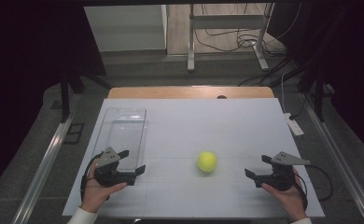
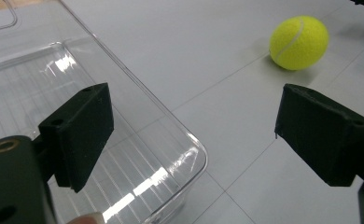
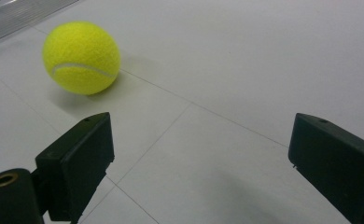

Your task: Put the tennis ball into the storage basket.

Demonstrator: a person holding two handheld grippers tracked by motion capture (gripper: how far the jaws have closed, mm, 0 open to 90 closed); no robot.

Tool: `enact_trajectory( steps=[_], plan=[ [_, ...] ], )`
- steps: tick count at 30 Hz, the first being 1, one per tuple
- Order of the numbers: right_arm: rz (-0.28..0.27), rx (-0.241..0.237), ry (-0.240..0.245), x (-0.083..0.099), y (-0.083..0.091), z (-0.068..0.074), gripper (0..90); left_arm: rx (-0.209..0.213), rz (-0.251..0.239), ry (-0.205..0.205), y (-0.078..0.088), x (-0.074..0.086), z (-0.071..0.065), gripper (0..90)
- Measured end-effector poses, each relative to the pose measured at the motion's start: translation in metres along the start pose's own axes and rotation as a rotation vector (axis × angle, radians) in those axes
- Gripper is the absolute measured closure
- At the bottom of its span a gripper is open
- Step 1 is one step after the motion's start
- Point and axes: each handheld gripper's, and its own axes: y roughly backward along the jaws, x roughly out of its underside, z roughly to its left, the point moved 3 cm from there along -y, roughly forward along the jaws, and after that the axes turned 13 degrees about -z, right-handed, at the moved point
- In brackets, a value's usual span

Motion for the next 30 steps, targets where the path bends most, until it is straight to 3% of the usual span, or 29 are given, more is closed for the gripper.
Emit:
enact_trajectory(
  steps=[30],
  plan=[
    [0.000, -0.009, 0.000, 0.0009, 0.0015, 0.0021, 7.8, 0.012, 0.000, -0.012, -0.0037, -0.0025, -0.0054, 12.2]
  ],
)
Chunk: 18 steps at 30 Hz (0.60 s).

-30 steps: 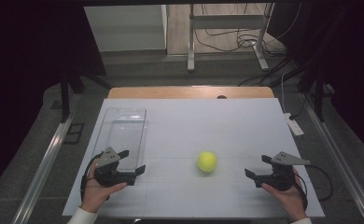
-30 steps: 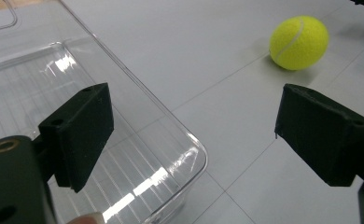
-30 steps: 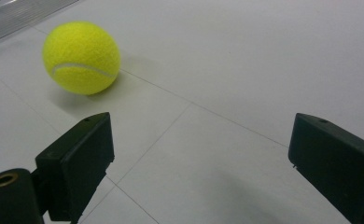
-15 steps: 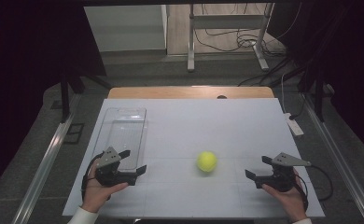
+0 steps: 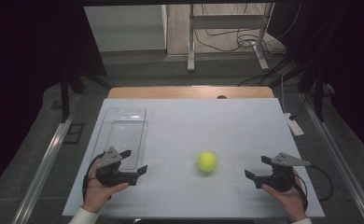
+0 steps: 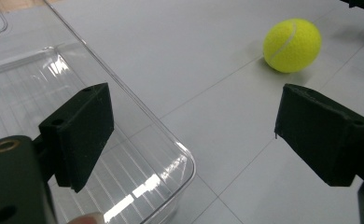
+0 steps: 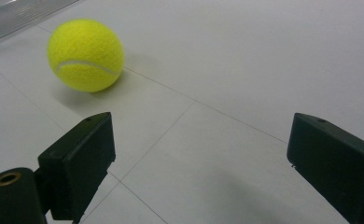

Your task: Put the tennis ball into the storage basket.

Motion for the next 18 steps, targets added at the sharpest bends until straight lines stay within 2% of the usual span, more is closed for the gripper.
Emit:
enact_trajectory(
  steps=[18],
  plan=[
    [0.001, -0.003, 0.000, 0.0001, 0.0000, 0.0002, 7.8, 0.018, 0.025, -0.023, -0.0089, -0.0102, -0.0097, 12.3]
  ],
)
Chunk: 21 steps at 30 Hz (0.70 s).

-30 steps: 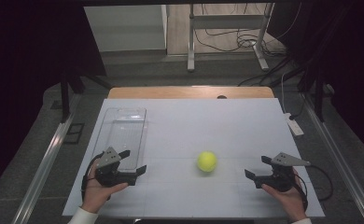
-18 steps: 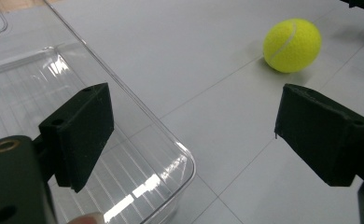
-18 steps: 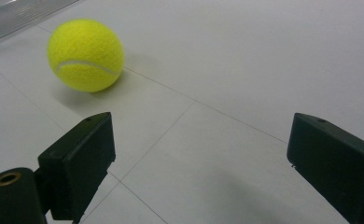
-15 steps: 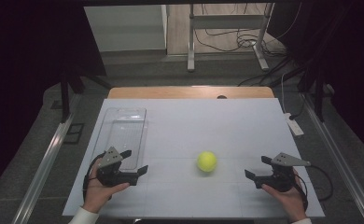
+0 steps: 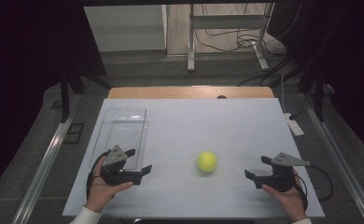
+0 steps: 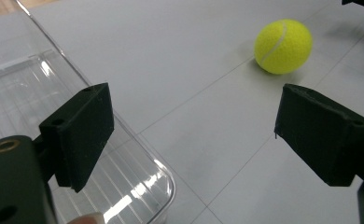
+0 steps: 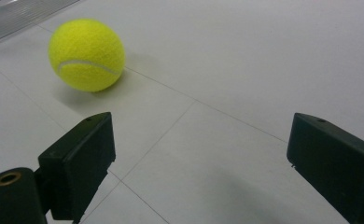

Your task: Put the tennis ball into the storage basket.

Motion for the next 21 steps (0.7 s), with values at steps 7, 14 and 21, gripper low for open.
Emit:
enact_trajectory(
  steps=[7, 14, 21],
  plan=[
    [0.001, -0.001, 0.001, 0.000, 0.000, 0.000, 7.9, 0.007, 0.001, -0.005, -0.004, -0.006, -0.003, 12.1],
    [0.002, -0.001, 0.001, 0.000, 0.000, 0.000, 7.9, 0.013, 0.009, -0.012, -0.007, -0.010, -0.005, 12.2],
    [0.004, -0.003, 0.002, 0.000, -0.001, 0.000, 7.9, 0.023, 0.016, -0.018, -0.011, -0.014, -0.008, 12.2]
  ],
)
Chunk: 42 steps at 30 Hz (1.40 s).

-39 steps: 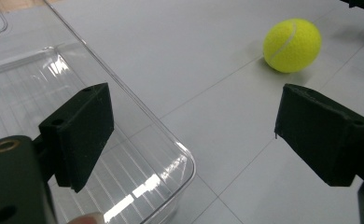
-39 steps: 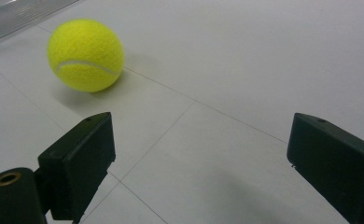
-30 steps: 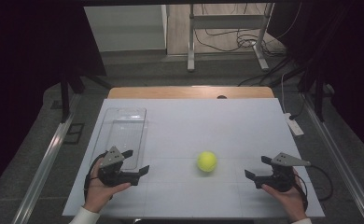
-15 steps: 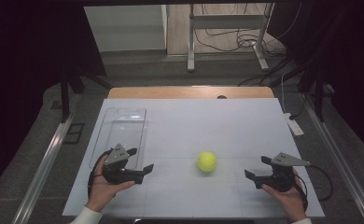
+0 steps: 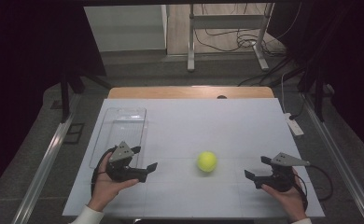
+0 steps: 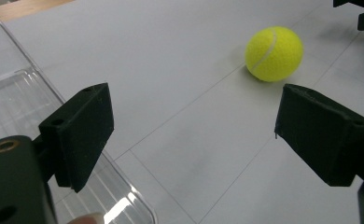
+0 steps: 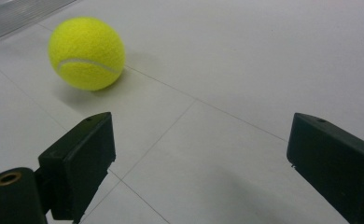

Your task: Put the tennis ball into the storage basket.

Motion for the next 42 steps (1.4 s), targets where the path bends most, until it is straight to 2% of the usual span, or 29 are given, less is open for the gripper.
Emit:
enact_trajectory(
  steps=[42],
  plan=[
    [0.007, 0.001, 0.000, 0.001, -0.001, 0.000, 7.9, 0.062, 0.056, -0.025, -0.029, -0.010, -0.012, 12.2]
  ],
)
